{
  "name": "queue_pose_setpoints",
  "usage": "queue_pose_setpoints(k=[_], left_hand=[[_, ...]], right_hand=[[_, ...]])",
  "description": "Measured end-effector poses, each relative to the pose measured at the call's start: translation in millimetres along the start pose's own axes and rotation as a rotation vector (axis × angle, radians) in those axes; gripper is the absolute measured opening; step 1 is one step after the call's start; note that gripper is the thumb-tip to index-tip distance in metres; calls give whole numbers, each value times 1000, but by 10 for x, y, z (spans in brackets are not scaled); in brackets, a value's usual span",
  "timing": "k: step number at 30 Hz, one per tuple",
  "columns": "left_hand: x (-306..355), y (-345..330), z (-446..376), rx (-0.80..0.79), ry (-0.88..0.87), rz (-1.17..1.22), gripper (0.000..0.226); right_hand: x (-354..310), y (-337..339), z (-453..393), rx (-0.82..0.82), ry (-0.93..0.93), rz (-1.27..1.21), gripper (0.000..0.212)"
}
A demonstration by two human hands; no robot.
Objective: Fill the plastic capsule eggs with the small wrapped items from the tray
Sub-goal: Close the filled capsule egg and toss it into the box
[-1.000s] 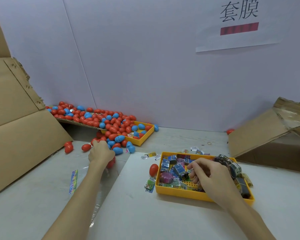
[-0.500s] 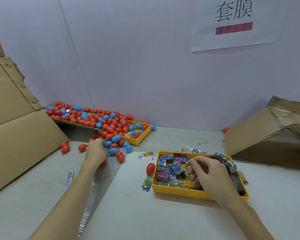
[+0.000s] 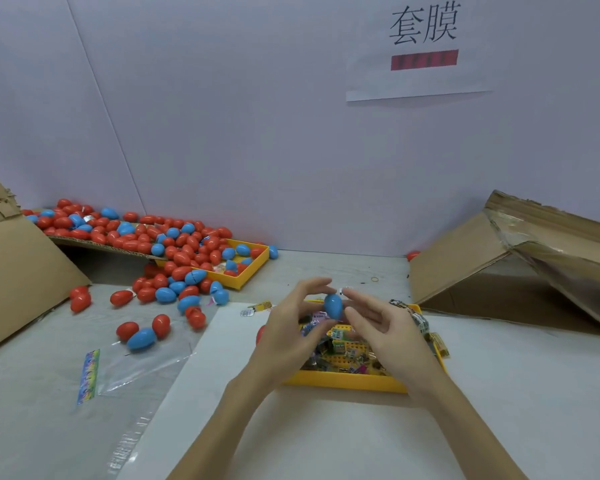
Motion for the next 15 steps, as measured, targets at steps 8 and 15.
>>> queue_pose_setpoints(k=[8,15], left_hand=[[114,44,59,24,-34,9,56],[215,98,37,49,-83,34,54]], right_hand=[[-56,-35,-9,-14,69,121,42],[-67,0,-14,75,137,97,33]])
Point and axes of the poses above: each hand's wrist, its own z-axis away from the middle knuckle, its own y-axis out of the back of the hand, x = y × z, the point moved 10 cm from there along -z, towards the middle knuckle, and after that the axes turned 7 degrees about x, right-handed, at the moved point
